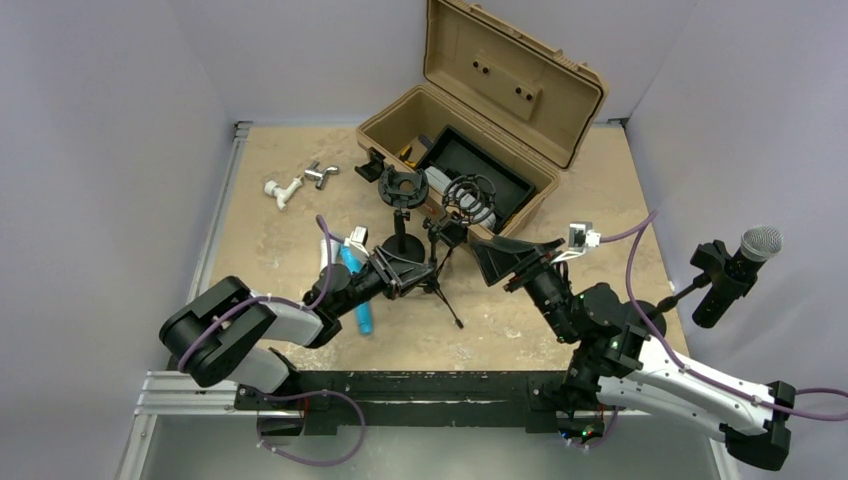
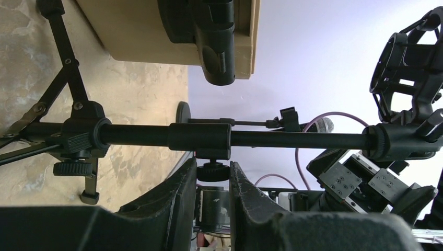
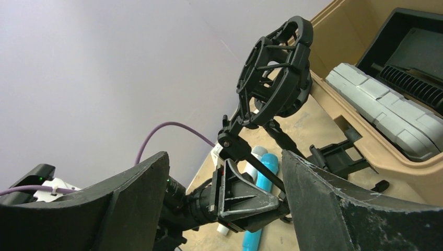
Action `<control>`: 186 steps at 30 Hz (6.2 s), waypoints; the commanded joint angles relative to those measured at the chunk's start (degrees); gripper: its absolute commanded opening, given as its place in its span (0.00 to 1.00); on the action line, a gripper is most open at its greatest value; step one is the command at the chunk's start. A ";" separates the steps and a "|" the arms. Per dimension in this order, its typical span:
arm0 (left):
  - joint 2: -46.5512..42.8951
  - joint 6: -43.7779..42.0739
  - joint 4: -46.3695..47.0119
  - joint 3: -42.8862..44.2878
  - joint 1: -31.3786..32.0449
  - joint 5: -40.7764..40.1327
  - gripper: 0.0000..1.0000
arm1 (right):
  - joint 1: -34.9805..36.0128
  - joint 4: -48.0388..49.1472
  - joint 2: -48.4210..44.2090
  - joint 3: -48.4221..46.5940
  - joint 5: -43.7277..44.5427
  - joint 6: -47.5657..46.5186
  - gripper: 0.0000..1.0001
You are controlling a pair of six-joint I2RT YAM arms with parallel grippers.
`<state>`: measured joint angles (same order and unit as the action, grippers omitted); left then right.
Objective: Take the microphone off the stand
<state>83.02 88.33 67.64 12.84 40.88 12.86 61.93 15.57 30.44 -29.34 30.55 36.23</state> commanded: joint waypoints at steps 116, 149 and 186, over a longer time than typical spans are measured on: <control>-53.58 -76.56 -94.77 45.41 4.50 -15.83 0.66 | -57.52 -68.64 35.28 -11.98 63.74 53.25 0.99; -53.75 -77.15 -95.54 45.11 6.49 -18.04 0.66 | -65.21 -69.54 39.14 -17.86 69.41 45.61 0.99; -53.51 -78.11 -95.85 44.91 7.20 -20.02 0.65 | -54.01 -70.81 40.81 -16.43 69.26 55.07 0.00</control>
<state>29.39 11.33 -28.84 57.82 47.79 -6.26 0.45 -55.83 71.31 -45.25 86.83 88.60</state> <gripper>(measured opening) 0.655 0.075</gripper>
